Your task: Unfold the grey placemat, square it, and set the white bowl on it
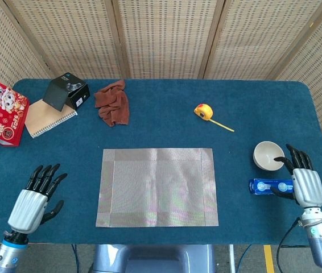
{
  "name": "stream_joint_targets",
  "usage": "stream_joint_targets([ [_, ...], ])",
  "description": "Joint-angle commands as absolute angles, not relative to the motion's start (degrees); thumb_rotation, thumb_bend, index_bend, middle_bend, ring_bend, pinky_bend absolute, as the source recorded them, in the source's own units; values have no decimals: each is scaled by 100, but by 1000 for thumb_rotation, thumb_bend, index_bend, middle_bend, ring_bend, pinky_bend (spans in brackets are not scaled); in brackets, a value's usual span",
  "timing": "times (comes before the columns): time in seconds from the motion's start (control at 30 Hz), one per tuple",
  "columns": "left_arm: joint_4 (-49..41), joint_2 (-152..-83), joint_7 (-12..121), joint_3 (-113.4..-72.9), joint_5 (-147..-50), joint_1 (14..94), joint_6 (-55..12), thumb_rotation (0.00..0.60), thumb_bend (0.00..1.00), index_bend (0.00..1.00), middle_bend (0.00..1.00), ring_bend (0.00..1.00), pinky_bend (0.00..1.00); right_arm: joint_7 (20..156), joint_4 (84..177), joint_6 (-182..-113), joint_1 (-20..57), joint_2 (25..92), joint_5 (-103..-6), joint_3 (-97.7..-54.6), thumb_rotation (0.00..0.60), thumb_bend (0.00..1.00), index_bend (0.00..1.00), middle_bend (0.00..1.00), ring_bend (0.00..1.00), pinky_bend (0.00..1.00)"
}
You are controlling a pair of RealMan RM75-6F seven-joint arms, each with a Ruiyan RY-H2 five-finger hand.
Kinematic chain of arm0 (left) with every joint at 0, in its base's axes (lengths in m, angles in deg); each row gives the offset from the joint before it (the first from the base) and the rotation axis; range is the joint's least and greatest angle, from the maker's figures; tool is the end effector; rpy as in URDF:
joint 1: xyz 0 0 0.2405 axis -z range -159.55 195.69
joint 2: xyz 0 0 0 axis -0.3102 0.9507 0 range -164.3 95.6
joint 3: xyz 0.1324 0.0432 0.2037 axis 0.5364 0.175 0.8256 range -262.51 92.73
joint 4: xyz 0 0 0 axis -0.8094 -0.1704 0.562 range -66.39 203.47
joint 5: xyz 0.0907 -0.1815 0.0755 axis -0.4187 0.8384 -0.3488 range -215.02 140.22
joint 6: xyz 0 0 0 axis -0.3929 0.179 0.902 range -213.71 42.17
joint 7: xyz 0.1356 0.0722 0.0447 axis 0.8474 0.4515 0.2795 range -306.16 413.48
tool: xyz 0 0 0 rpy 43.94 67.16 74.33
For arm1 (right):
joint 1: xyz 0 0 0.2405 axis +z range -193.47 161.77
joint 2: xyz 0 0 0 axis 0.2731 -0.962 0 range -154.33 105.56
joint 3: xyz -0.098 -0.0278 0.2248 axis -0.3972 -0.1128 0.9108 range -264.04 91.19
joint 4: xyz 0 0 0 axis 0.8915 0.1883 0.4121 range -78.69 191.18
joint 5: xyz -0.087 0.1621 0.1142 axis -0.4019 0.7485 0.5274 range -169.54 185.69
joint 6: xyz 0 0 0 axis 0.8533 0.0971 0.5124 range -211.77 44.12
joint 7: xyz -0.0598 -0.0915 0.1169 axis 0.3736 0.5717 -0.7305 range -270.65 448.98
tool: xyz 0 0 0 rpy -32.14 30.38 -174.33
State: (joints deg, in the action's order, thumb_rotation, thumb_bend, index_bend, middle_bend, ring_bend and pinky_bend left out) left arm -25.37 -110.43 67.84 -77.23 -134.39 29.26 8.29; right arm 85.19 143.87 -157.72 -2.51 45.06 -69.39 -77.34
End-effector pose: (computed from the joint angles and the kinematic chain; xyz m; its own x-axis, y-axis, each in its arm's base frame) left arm -0.2306 0.1780 0.0757 0.3992 -0.0446 0.9158 0.8696 -0.2980 -0.3936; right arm -0.3009 -0.2657 0.1251 0.2816 -0.0359 0.9589 -0.9594 0.0070 0.2820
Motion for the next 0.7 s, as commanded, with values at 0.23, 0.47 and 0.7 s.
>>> stream_joint_targets([
  [0.23, -2539, -10930, 6508, -7910, -13371, 2857, 768, 600, 340, 150, 0, 0, 0, 9570, 13476, -14721, 590, 5228, -5730, -7219, 600, 164, 374, 0, 0, 0],
  [0.47, -2502, -10919, 6435, -8015, -13314, 2837, 626, 600, 340, 151, 0, 0, 0, 9707, 12697, -14327, 840, 5717, -5291, -7172, 600, 177, 402, 0, 0, 0],
  [0.7, -2458, -10920, 6361, -8130, -13226, 2825, 501, 600, 339, 153, 0, 0, 0, 9565, 12393, -14221, 865, 5955, -5214, -7210, 600, 177, 407, 0, 0, 0],
])
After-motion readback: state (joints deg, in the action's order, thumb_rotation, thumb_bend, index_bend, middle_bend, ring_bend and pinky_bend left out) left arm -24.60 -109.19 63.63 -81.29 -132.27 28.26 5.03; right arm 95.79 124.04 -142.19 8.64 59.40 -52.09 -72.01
